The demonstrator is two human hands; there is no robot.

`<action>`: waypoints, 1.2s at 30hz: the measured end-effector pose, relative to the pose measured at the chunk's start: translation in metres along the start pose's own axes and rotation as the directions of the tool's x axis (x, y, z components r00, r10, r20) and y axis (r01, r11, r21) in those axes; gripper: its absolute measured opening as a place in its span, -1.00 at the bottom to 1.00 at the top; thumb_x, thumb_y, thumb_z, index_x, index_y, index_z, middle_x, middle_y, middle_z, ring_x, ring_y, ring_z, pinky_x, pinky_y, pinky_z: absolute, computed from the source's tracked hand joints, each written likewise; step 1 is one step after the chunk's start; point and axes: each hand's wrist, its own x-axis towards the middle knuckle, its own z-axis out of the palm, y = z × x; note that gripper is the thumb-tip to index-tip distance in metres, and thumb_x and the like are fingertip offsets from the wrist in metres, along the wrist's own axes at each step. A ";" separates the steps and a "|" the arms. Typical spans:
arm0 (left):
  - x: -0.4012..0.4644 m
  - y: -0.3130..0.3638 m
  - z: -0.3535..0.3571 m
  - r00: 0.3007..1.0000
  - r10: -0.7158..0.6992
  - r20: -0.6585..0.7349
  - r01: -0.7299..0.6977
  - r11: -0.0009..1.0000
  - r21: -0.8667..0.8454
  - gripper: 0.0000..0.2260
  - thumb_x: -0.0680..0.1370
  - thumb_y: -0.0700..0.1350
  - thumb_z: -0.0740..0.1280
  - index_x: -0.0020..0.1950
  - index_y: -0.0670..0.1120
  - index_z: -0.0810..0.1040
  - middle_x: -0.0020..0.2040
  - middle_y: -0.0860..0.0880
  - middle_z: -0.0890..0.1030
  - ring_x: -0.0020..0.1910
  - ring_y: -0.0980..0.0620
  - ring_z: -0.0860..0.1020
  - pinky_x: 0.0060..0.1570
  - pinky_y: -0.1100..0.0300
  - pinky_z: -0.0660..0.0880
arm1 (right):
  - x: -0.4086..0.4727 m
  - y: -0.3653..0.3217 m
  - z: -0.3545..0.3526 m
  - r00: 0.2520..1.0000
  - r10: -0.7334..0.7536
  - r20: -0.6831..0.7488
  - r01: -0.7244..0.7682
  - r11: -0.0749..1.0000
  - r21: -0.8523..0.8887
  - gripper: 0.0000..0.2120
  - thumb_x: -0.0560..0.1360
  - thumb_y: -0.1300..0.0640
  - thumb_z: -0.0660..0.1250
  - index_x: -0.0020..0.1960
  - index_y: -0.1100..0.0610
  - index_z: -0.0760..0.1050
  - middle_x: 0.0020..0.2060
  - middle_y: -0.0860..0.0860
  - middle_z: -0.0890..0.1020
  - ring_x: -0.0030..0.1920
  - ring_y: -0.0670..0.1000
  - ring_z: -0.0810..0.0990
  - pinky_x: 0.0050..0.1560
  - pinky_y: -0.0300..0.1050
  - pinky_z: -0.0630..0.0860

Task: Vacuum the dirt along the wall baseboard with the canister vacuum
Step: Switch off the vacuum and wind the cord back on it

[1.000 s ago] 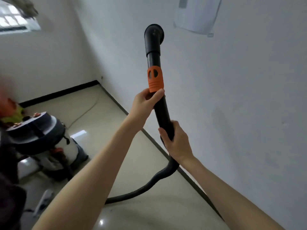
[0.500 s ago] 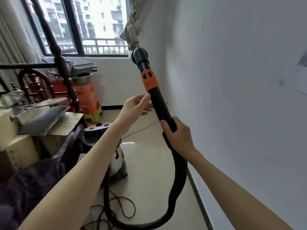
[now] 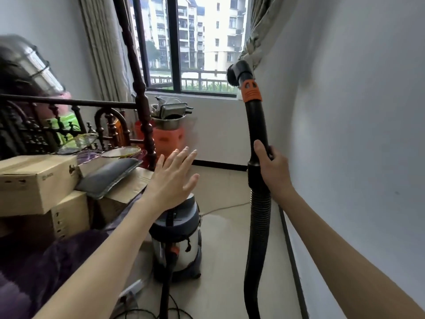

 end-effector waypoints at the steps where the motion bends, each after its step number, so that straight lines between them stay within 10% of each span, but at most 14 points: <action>1: 0.007 -0.008 0.008 1.000 -0.018 0.013 0.018 1.000 0.010 -0.45 0.63 0.10 0.05 0.57 0.05 -0.08 0.57 0.02 -0.05 0.54 0.02 -0.12 0.49 -0.04 -0.19 | 0.013 0.008 0.006 1.000 0.018 0.006 -0.018 1.000 0.021 -0.70 0.58 -0.08 0.27 -0.15 0.14 0.47 -0.30 0.10 0.58 -0.34 0.03 0.60 -0.24 -0.02 0.59; 8: 0.082 -0.080 0.070 0.988 -0.137 0.064 0.135 0.990 0.043 -0.47 0.64 0.08 0.01 0.56 0.08 -0.13 0.57 0.04 -0.12 0.54 0.04 -0.20 0.47 -0.08 -0.26 | 0.113 0.073 0.062 0.997 0.019 0.069 -0.019 1.000 0.003 -0.67 0.57 -0.08 0.29 -0.18 0.18 0.49 -0.47 -0.05 0.58 -0.52 -0.13 0.55 -0.47 -0.27 0.47; 22: 0.225 -0.167 0.171 0.967 -0.198 0.158 0.198 0.980 0.018 -0.47 0.63 0.07 0.06 0.56 0.07 -0.06 0.57 0.04 -0.06 0.54 0.03 -0.16 0.48 -0.10 -0.22 | 0.276 0.151 0.152 0.974 0.166 0.156 -0.183 0.978 0.103 -0.64 0.56 -0.10 0.29 -0.19 0.19 0.43 -0.27 0.25 0.53 -0.28 0.18 0.55 -0.18 0.24 0.55; 26: 0.239 -0.187 0.208 0.951 -0.246 0.189 0.245 0.969 0.029 -0.47 0.63 0.06 0.06 0.56 0.05 -0.04 0.57 0.02 -0.03 0.54 0.01 -0.14 0.46 -0.08 -0.19 | 0.310 0.187 0.176 0.949 0.234 0.212 -0.270 0.950 0.159 -0.65 0.57 -0.08 0.28 -0.15 0.22 0.45 -0.35 0.17 0.58 -0.44 0.08 0.60 -0.42 -0.10 0.55; 36: 0.263 -0.225 0.350 0.773 -0.465 0.430 0.500 0.865 0.038 -0.49 0.64 0.09 0.01 0.57 0.03 -0.03 0.57 0.04 -0.03 0.54 0.03 -0.14 0.47 -0.06 -0.20 | 0.378 0.340 0.245 0.816 0.366 0.447 -0.391 0.920 -0.040 -0.59 0.57 -0.05 0.31 -0.24 0.27 0.43 -0.34 0.19 0.55 -0.29 0.12 0.54 -0.14 0.27 0.52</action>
